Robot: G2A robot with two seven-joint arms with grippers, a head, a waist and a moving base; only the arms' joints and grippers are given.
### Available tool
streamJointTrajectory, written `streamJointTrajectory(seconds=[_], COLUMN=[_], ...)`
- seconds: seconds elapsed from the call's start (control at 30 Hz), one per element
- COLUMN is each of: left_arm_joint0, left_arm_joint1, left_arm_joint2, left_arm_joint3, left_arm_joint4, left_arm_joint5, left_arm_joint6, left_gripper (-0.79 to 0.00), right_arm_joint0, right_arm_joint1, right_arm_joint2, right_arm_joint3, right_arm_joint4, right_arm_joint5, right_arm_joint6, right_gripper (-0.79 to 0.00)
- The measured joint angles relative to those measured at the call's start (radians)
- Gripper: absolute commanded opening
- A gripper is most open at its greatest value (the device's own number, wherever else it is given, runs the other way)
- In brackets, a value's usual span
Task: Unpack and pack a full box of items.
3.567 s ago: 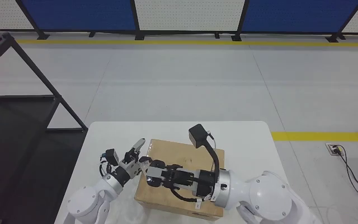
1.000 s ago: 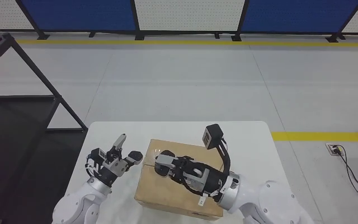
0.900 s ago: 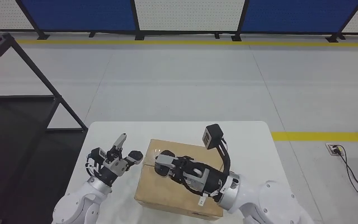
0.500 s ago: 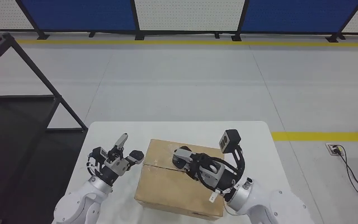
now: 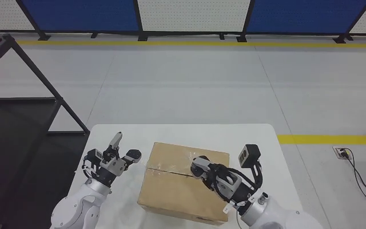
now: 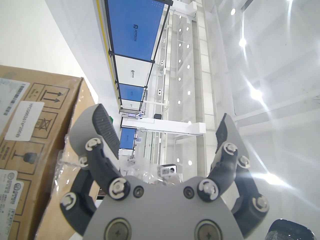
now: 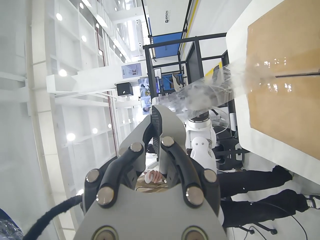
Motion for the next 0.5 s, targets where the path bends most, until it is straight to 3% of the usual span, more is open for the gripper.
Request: streamJointTrajectory(seconds=[0.5], left_arm_joint0=[0.006], left_arm_joint1=[0.000], left_arm_joint2=[0.006], left_arm_joint3=[-0.009], left_arm_joint4=[0.009], left_arm_joint5=[0.001], left_arm_joint6=[0.004], left_gripper=[0.000], right_arm_joint0=[-0.126], right_arm_joint1=[0.005], right_arm_joint2=[0.096], right_arm_joint3=[-0.022], right_arm_joint4=[0.034], right_arm_joint5=[-0.048], right_arm_joint6=[0.018], right_gripper=[-0.785])
